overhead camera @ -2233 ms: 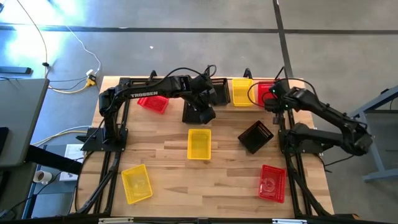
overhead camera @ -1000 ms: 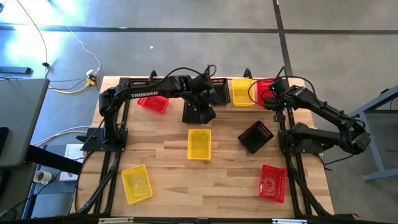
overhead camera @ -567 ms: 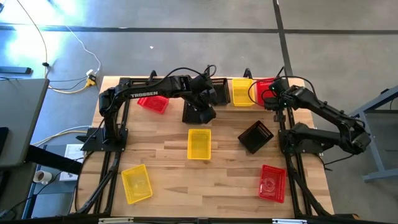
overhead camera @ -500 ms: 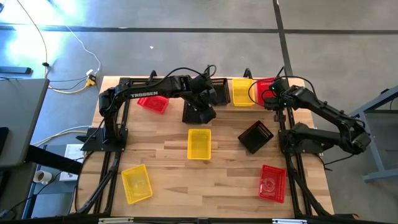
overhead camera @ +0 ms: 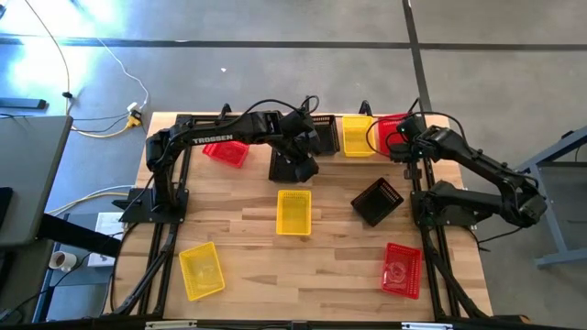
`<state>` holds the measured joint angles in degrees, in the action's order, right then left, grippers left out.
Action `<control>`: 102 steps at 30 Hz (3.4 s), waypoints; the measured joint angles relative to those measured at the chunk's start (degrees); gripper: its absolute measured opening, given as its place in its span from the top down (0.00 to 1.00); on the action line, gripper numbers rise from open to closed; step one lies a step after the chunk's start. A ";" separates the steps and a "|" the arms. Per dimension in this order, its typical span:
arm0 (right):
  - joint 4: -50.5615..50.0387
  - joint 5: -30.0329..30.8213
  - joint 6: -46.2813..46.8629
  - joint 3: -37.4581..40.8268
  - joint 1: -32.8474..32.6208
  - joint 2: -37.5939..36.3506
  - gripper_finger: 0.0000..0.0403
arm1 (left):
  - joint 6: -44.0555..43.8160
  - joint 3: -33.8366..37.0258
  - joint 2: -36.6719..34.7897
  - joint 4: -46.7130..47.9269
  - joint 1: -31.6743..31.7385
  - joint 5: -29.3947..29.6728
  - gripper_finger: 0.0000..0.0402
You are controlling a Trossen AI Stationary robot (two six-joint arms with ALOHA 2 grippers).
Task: Stack baskets on shelf by color
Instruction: Put the bottom left red basket on the shelf, then stack the right black basket on the black basket on the shelf
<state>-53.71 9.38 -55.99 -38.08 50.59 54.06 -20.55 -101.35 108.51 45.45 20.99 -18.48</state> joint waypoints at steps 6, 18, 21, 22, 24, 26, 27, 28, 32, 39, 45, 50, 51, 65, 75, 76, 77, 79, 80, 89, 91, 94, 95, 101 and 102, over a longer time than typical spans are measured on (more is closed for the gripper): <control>0.31 -1.08 0.40 0.00 0.00 0.00 1.00 | 0.15 0.00 0.00 0.00 0.00 0.00 0.60; -0.17 -0.28 1.64 0.00 0.00 0.00 1.00 | -0.27 -0.01 0.00 0.00 0.00 0.00 0.60; -0.02 -0.32 1.73 0.00 -0.02 0.00 1.00 | -0.27 0.00 0.00 0.00 0.00 0.00 0.60; 0.01 -0.35 1.96 0.00 0.00 0.00 1.00 | -0.27 -0.01 0.00 0.00 0.00 0.00 0.60; 0.02 -0.36 1.93 0.00 0.00 0.00 1.00 | -0.27 -0.01 0.00 0.00 0.00 0.00 0.60; 0.15 -0.50 1.97 0.00 0.00 0.00 1.00 | -0.27 0.01 0.00 0.00 0.00 0.00 0.60; 0.32 -0.62 1.95 0.00 0.00 0.00 1.00 | -0.27 -0.01 0.00 0.00 0.00 0.00 0.60; 0.46 -0.65 1.95 0.00 0.00 0.00 1.00 | -0.27 0.00 0.00 -0.02 0.00 0.00 0.60; 0.49 -0.61 2.32 0.00 0.00 0.00 1.00 | -0.27 -0.01 0.00 -0.02 0.00 0.02 0.60; 0.95 -1.40 3.65 0.00 0.00 0.00 0.92 | -0.22 0.01 0.00 -0.07 -0.01 0.25 0.60; 1.18 -2.96 2.28 -0.02 -0.01 0.00 0.86 | 0.16 0.00 0.00 -0.36 -0.02 0.66 0.60; 2.14 0.67 4.75 -0.02 -0.01 -0.15 0.86 | 0.12 -0.01 0.00 -0.35 -0.04 0.66 0.60; 2.16 2.18 4.72 -0.02 -0.01 -0.17 0.86 | 0.15 0.01 0.00 -0.34 -0.12 0.66 0.60; -4.34 3.24 12.13 -6.48 -3.02 -0.24 0.86 | 0.17 -0.01 0.00 -0.32 -0.48 0.66 0.60; -13.39 -9.33 39.76 -15.25 -9.16 -0.26 0.86 | 0.57 -0.01 0.00 0.84 -0.46 0.63 0.60; -13.81 -10.41 42.78 -15.89 -10.09 -0.26 0.86 | 1.53 -0.01 0.00 1.67 -0.46 0.63 0.60; -13.89 -11.60 45.86 -16.48 -11.12 -0.26 0.86 | 2.57 0.01 0.00 2.87 -0.46 0.65 0.60; -13.96 -14.12 51.55 -17.37 -13.47 -0.26 0.86 | 4.21 -0.01 0.00 5.52 -0.49 0.63 0.60; -13.98 -15.52 54.16 -17.73 -14.79 -0.26 0.86 | 5.02 0.01 0.00 6.77 -0.72 0.64 0.60; -10.31 -18.42 77.56 -19.68 -30.46 -0.26 0.86 | 11.81 0.01 -0.04 14.38 -4.26 0.66 0.60; -8.18 -17.44 82.44 -19.70 -34.11 -0.22 0.86 | 12.78 0.37 -0.81 16.09 -5.09 0.88 0.60; -6.03 -13.73 89.70 -19.72 -39.51 -0.01 0.86 | 13.29 1.82 -2.42 16.77 -6.52 2.78 0.60; -5.70 -12.49 92.35 -19.72 -41.19 0.11 0.86 | 13.31 2.60 -3.27 17.69 -6.88 3.80 0.60; -5.62 -7.35 113.51 -19.62 -50.22 1.38 0.86 | 11.84 7.69 -9.27 16.02 -9.12 5.33 0.60; -5.48 -6.24 117.29 -19.50 -51.61 1.76 0.86 | 11.16 8.40 -10.19 15.68 -9.43 6.10 0.60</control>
<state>-59.19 3.14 61.30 -57.59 -1.02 55.82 -9.39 -92.95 98.32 61.13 11.56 -12.38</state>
